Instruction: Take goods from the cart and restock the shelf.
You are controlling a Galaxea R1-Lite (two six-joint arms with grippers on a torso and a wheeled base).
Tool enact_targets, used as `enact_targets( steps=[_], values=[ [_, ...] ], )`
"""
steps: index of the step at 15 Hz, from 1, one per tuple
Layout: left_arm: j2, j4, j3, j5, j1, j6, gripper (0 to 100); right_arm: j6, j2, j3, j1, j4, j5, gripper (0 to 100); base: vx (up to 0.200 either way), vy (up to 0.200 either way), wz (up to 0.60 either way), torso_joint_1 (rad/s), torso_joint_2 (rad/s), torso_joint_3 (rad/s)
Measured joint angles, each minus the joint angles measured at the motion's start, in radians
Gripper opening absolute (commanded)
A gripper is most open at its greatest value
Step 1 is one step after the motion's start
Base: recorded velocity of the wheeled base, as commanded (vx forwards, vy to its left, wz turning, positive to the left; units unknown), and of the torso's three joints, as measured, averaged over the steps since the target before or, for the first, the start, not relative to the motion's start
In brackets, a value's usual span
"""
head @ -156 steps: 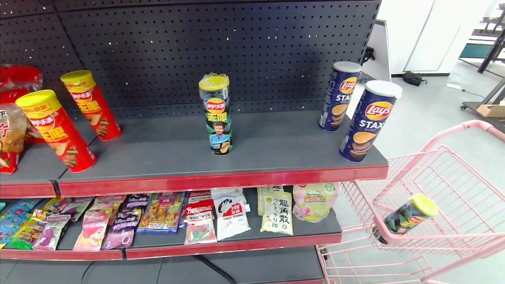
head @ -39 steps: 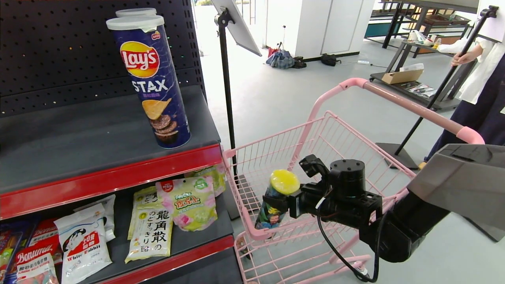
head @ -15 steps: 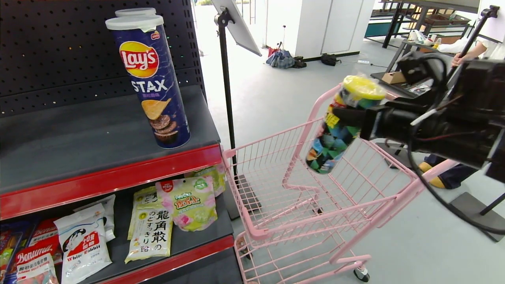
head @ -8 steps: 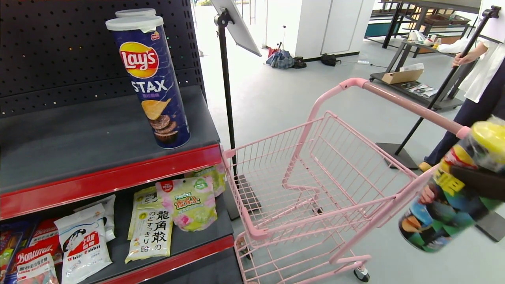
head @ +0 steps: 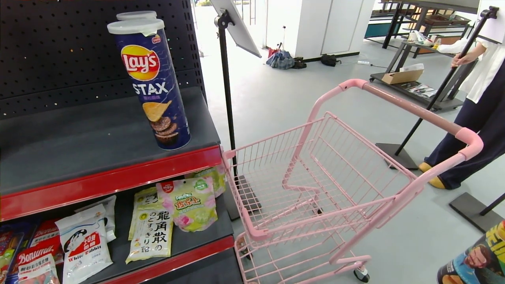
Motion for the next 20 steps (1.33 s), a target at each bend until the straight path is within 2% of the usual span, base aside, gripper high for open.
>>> enact_targets(
  steps=[8,17,20],
  values=[
    [0.0,-0.001,0.0,0.0,0.0,0.001,100,-0.002,-0.013,0.0,0.005,-0.002,0.006,0,0.0,0.0,0.0,0.195,-0.54,-0.351],
    [0.0,-0.001,0.0,0.0,0.0,0.0,100,-0.027,0.006,-0.002,0.006,-0.007,0.006,0,0.0,0.0,0.0,0.162,-0.4,-0.239],
    [0.0,-0.001,0.0,0.0,0.0,0.0,100,-0.044,0.009,0.0,0.003,-0.004,0.0,0,0.0,0.0,0.6,0.059,-0.13,-0.077]
  ],
)
